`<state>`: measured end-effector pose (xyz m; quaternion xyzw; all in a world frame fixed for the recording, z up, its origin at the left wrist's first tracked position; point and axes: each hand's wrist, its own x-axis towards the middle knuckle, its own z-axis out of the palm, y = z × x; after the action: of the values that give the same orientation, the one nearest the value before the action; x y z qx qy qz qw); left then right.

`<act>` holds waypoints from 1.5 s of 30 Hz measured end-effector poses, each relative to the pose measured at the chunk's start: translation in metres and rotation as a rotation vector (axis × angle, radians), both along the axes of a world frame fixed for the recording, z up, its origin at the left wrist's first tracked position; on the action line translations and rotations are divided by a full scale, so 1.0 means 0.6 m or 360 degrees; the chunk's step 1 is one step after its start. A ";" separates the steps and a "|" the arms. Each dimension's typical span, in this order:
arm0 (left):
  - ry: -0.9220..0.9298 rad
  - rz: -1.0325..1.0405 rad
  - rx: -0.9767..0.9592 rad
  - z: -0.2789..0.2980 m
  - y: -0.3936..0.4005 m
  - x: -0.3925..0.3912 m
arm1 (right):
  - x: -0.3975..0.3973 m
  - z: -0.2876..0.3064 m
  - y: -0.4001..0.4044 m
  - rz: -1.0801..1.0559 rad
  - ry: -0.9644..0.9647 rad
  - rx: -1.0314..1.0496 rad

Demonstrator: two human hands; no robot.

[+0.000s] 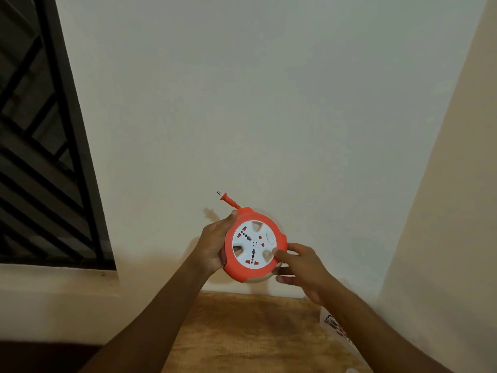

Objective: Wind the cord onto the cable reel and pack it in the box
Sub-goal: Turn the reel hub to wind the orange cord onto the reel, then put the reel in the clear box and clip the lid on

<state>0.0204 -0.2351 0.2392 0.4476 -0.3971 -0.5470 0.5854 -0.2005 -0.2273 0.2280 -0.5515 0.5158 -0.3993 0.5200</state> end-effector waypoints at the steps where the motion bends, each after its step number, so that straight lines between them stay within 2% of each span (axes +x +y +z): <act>1: -0.0041 0.0018 0.0022 -0.010 -0.001 0.005 | 0.004 -0.015 -0.002 0.0010 -0.0040 0.0020; 5: -0.0245 0.0075 0.0089 -0.078 0.000 0.035 | 0.032 -0.076 -0.005 0.0018 -0.0066 0.0108; 8: -0.0429 0.0159 0.0251 -0.154 0.007 0.065 | 0.060 -0.129 -0.001 -0.0032 0.0028 0.0200; 11: -0.0420 0.0184 0.0441 -0.231 0.027 0.097 | 0.096 -0.194 0.003 0.0055 0.0074 0.0397; 14: -0.0565 0.0243 0.0430 -0.285 0.040 0.132 | 0.127 -0.252 0.007 0.0045 0.0013 0.0640; 16: -0.0573 0.0228 0.0422 -0.310 0.041 0.145 | 0.147 -0.286 0.006 -0.0018 0.0018 0.0689; 20: -0.0444 0.0227 0.0697 -0.355 0.043 0.160 | 0.179 -0.338 0.007 -0.0107 0.0141 0.0619; 24: -0.0490 0.0266 0.0848 -0.391 0.033 0.177 | 0.210 -0.375 0.004 -0.0177 0.0145 0.0628; 34: -0.0829 0.0127 0.0827 -0.449 0.020 0.218 | 0.247 -0.434 0.001 -0.0257 0.0372 0.0586; 38: -0.0868 0.0075 0.0772 -0.468 0.032 0.226 | 0.251 -0.446 0.006 -0.0328 0.0394 0.0559; 45: -0.0913 0.0260 0.0666 -0.474 0.057 0.211 | 0.241 -0.459 0.019 -0.0411 0.0359 0.0534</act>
<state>0.1473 -0.2011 -0.0451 0.7231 -0.3877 -0.4201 0.3877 -0.0560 -0.2161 -0.0474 -0.4279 0.6960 -0.3070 0.4881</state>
